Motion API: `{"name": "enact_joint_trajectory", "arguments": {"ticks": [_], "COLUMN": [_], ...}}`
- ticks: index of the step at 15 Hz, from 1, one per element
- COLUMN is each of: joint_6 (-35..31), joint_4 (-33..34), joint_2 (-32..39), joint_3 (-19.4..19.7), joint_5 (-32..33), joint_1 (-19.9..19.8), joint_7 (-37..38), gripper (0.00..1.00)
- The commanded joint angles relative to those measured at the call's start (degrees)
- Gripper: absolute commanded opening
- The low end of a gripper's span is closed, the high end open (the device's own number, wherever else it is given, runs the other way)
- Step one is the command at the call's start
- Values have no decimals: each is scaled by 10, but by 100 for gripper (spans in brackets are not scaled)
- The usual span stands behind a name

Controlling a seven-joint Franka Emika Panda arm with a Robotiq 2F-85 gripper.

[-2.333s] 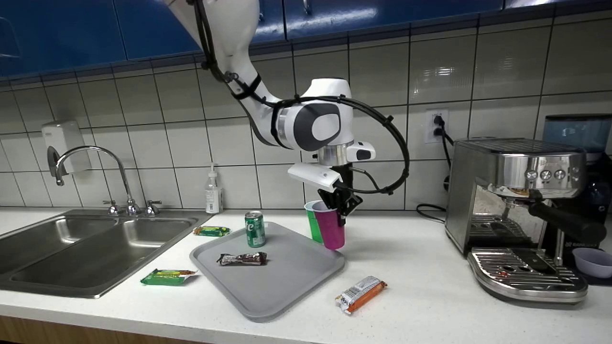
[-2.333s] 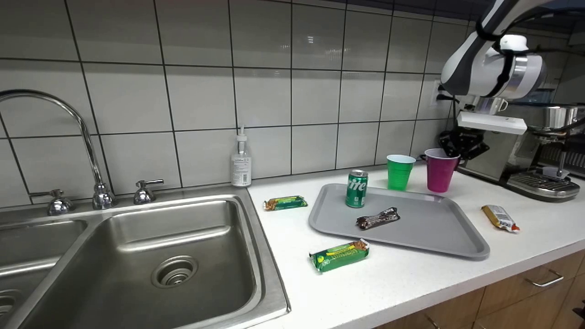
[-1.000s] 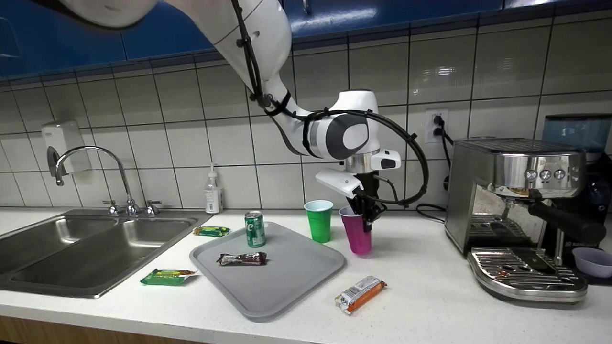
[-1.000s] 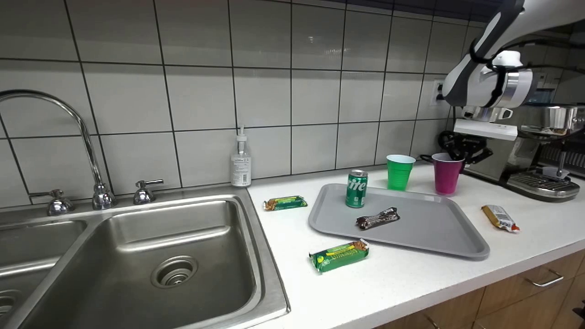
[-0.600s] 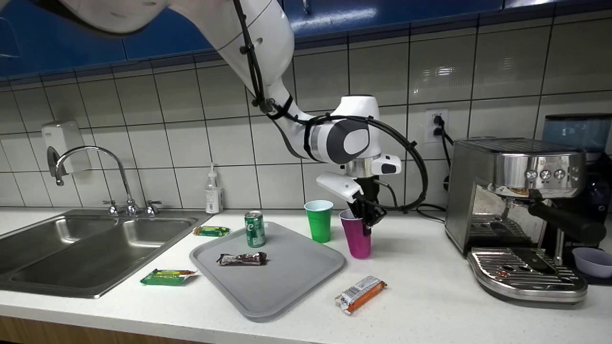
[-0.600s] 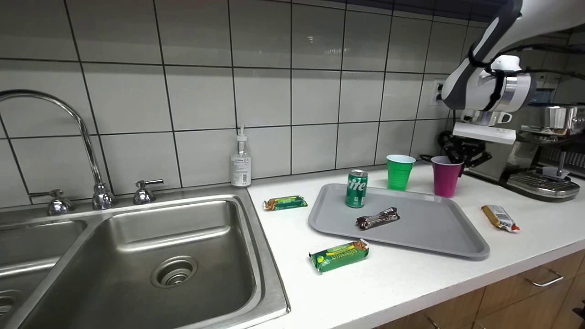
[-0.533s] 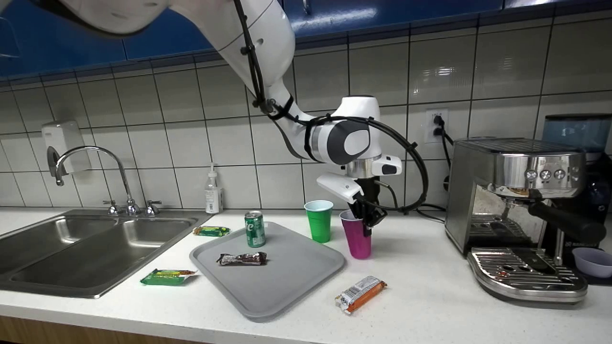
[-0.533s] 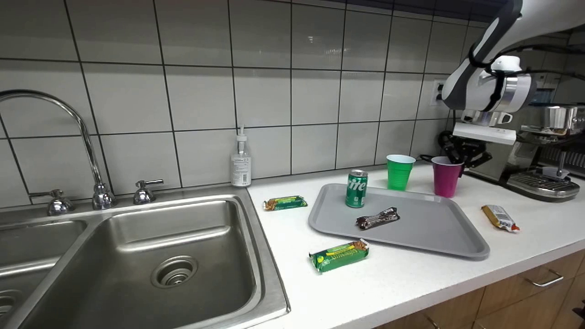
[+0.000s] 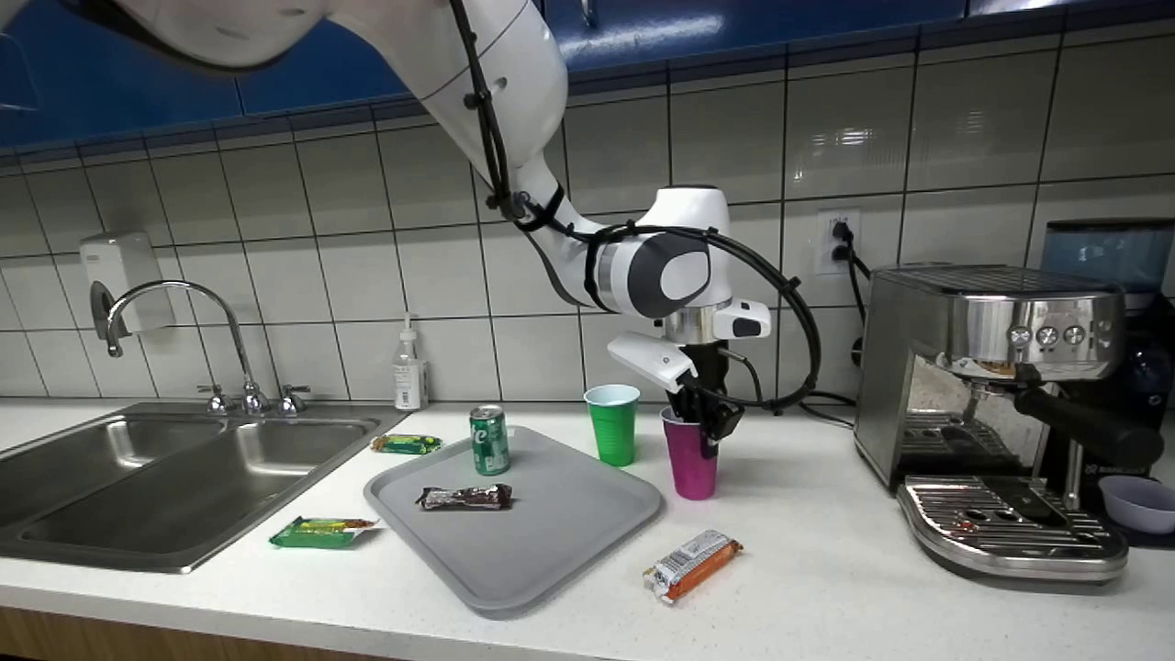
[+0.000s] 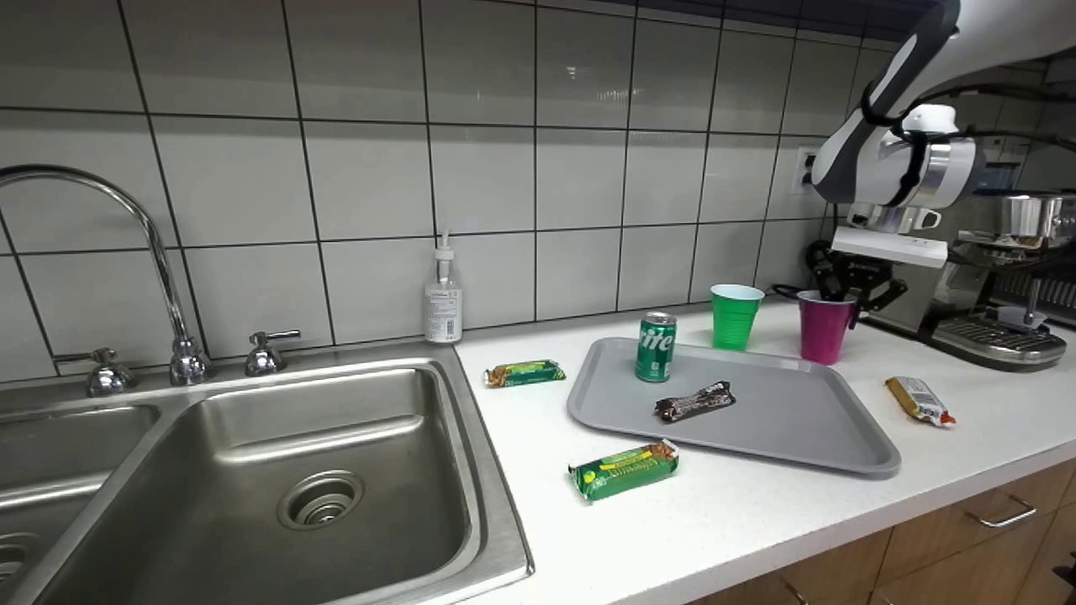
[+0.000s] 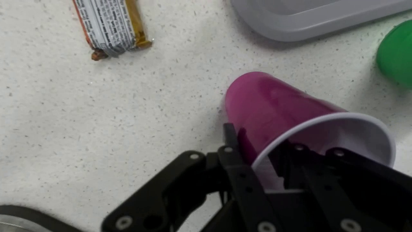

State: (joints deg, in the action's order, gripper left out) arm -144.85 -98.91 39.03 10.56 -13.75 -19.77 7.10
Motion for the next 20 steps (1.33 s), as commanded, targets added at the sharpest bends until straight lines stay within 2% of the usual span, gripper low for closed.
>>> {"name": "enact_joint_trajectory", "arguments": {"ticks": [1,6,20], "joint_6": [8,1,-10], "joint_4": [5,-5,-51], "joint_2": [-8,-23,-83], "joint_3": [-11,-12,-10], "joint_5": [-6,-7,-5], "joint_1": [-5,-6,-9], "joint_7": [-8,-12,-39], "gripper": [60,99,100]}}
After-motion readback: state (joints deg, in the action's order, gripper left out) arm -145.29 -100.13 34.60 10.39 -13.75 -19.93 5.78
